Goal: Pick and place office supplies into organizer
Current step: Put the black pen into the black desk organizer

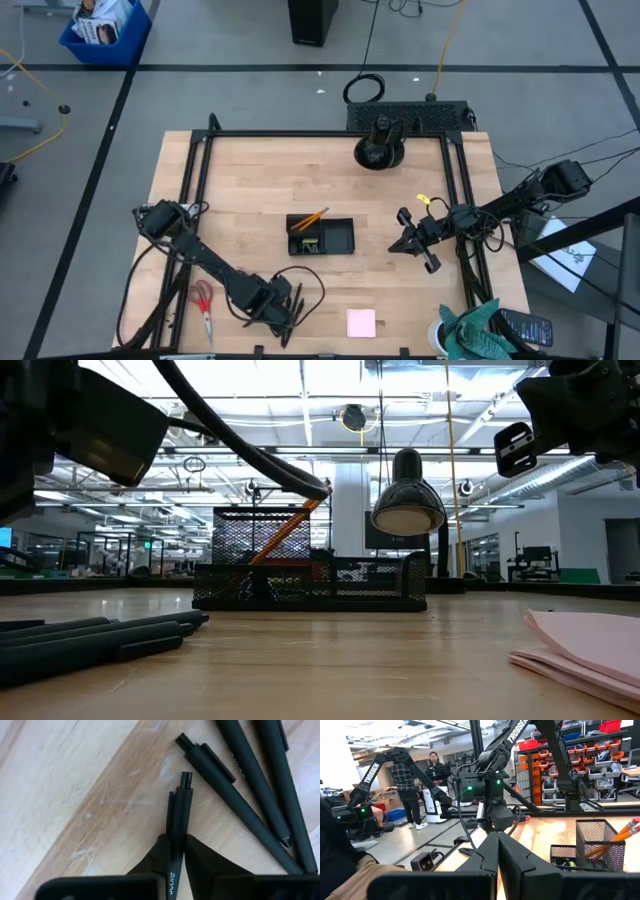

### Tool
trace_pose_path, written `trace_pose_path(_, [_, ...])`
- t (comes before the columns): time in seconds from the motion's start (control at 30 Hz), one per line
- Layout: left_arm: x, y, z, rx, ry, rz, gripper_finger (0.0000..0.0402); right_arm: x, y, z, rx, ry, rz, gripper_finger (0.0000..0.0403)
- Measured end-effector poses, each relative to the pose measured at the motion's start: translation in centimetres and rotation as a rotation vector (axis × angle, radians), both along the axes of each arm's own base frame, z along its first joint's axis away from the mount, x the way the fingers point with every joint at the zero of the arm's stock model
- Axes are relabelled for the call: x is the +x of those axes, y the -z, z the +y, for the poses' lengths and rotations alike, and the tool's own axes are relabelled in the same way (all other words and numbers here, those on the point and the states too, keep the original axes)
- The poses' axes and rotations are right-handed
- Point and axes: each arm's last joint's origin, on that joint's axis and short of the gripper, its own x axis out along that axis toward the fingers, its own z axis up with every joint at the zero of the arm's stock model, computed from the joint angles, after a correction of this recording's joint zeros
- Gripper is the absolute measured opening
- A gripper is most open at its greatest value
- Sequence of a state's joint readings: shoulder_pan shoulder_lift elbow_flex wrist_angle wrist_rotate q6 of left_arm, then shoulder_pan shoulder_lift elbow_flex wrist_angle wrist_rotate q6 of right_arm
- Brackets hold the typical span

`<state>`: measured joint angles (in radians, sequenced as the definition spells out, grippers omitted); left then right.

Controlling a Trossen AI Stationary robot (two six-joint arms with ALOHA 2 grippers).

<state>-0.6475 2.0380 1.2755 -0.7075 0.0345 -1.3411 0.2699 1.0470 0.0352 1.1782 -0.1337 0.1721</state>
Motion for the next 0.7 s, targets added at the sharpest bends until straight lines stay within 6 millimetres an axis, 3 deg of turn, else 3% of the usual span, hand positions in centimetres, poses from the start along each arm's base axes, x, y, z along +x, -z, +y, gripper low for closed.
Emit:
trace_pose_path(0.13, [-0.1,-0.2,-0.3,0.061,0.009,-0.064,0.0017,0.0,0.0,0.0,0.009,-0.001,0.004,0.0])
trace_pose_path(0.3, [-0.1,-0.6,-0.3,0.141,0.025,-0.172,0.002,0.0,0.0,0.0,0.01,0.0,0.004,0.0])
trace_pose_path(0.7, [-0.3,-1.4,0.2,0.232,0.021,-0.212,0.0018,0.0,0.0,0.0,0.007,0.001,0.003,0.0])
